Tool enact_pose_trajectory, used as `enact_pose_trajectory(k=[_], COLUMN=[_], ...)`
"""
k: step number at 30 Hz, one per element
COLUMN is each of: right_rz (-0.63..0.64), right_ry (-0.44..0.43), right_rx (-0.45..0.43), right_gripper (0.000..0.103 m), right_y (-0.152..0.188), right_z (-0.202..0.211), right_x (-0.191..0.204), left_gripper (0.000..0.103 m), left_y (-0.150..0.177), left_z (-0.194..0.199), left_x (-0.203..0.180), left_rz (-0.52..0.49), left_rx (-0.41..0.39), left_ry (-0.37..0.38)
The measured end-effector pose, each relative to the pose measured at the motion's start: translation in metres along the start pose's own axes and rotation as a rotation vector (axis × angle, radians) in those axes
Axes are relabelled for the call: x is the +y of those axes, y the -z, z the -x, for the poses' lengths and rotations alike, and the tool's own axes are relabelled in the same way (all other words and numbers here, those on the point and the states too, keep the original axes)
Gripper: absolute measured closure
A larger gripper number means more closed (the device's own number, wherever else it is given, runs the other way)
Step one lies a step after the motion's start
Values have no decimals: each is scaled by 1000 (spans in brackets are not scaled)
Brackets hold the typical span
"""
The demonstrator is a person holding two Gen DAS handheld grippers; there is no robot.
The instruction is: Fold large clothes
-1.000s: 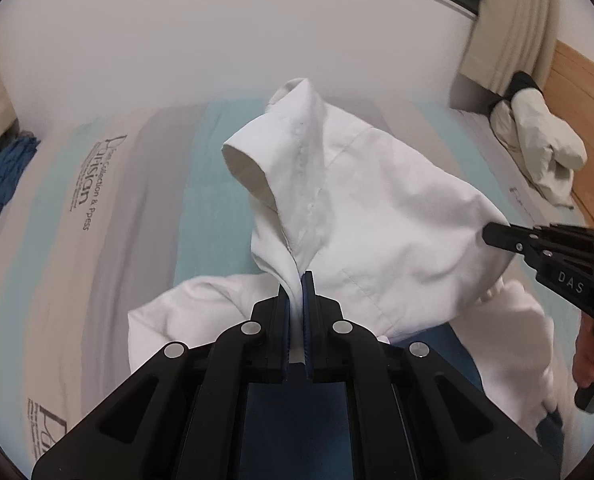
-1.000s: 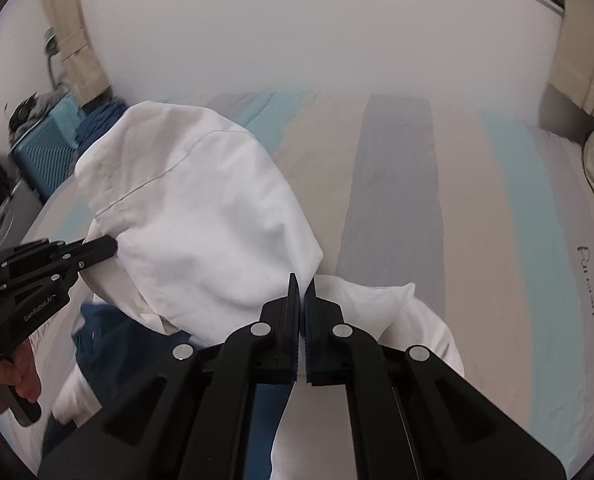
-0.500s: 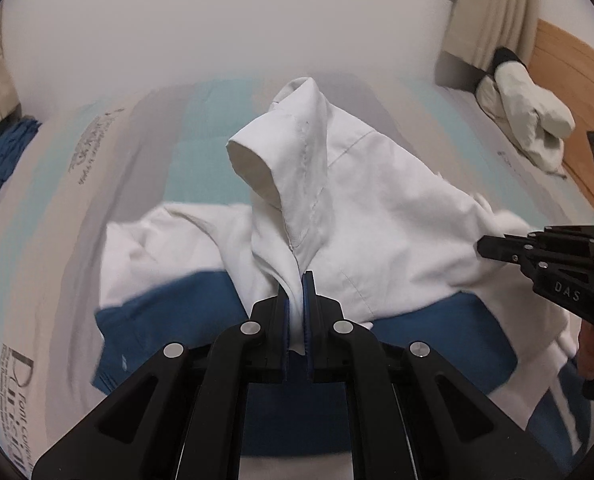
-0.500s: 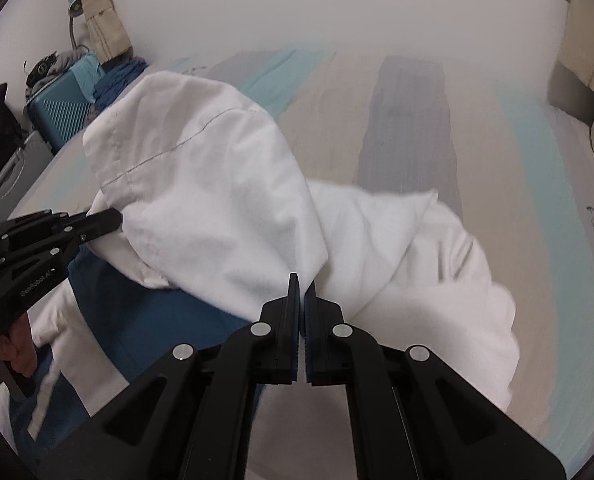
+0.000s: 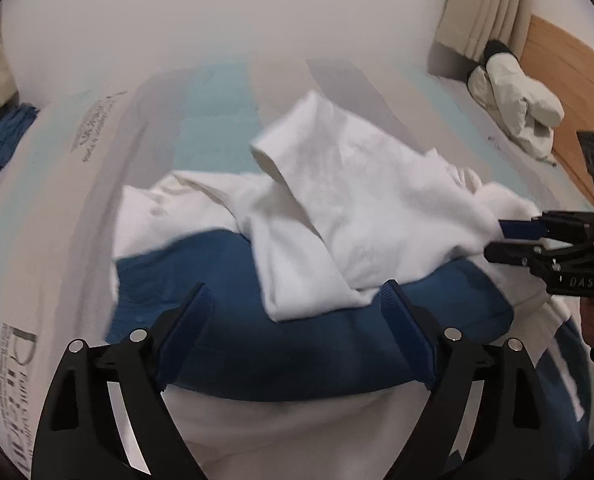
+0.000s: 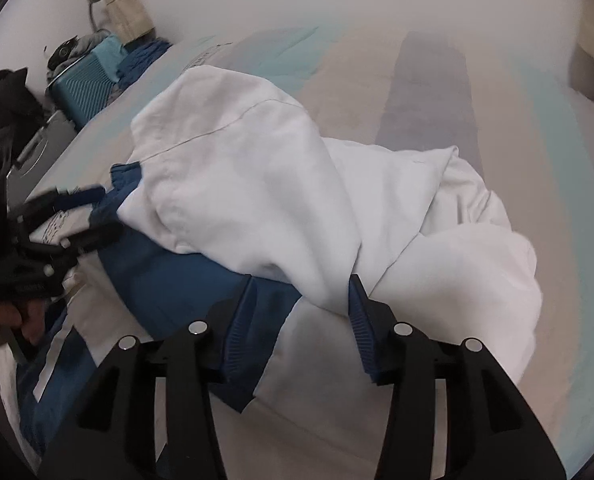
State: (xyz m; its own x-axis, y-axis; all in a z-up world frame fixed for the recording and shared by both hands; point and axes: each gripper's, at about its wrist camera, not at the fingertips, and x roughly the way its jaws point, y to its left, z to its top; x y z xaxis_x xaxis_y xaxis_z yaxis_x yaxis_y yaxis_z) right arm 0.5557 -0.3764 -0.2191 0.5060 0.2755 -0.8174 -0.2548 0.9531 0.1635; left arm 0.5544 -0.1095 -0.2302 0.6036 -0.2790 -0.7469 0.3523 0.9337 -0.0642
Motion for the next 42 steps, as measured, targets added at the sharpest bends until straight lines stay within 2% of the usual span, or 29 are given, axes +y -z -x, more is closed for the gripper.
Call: enact_pose_trajectory(k=[4, 7, 14, 20, 22, 23, 24, 25, 26, 28, 29, 30, 31, 34, 35, 38, 42], right_rz=[25, 58, 151, 181, 199, 204, 211, 221, 227, 222, 218, 219, 222, 232, 232, 225, 179], right_ry=[-28, -55, -91, -111, -117, -121, -124, -132, -127, -134, -132, -129, -129, -128, -127, -107, -82], right_rx=[-24, -12, 68, 132, 158, 168, 174, 186, 187, 193, 196, 202, 219, 233, 227, 179, 94], right_gripper=[40, 38, 35, 34, 35, 35, 38, 45, 48, 63, 65, 75, 87, 97, 98, 98, 98], right_y=[-28, -54, -100, -121, -128, -129, -130, -131, -131, -131, -131, -130, -128, -125, -125, -125, -115], right_z=[16, 13, -34, -72, -83, -87, -91, -96, -97, -100, -101, -102, -104, -103, -100, -82, -50], right_x=[0, 2, 7, 4, 6, 8, 10, 12, 14, 15, 15, 16, 17, 21, 23, 27, 31], left_gripper=[18, 17, 17, 18, 20, 26, 29, 38, 47, 52, 55, 58, 66, 85, 92, 97, 98], left_y=[-30, -53, -88, -105, -108, -109, -109, -109, -108, -106, -106, -105, -104, -103, -103, -102, -98], left_z=[5, -3, -32, -63, -72, -77, -80, -84, -89, -93, -94, -95, -95, -92, -91, -78, -53], left_x=[16, 19, 10, 13, 14, 15, 16, 17, 17, 18, 19, 19, 19, 16, 15, 7, 1], left_rz=[40, 25, -25, -65, -73, -70, -70, -73, -73, -59, -54, -49, -49, -58, -64, -101, -107], left_rx=[9, 37, 92, 146, 155, 166, 175, 186, 201, 216, 213, 213, 214, 211, 212, 182, 125], left_ry=[43, 57, 148, 222, 228, 239, 246, 251, 262, 274, 272, 270, 271, 266, 265, 240, 212])
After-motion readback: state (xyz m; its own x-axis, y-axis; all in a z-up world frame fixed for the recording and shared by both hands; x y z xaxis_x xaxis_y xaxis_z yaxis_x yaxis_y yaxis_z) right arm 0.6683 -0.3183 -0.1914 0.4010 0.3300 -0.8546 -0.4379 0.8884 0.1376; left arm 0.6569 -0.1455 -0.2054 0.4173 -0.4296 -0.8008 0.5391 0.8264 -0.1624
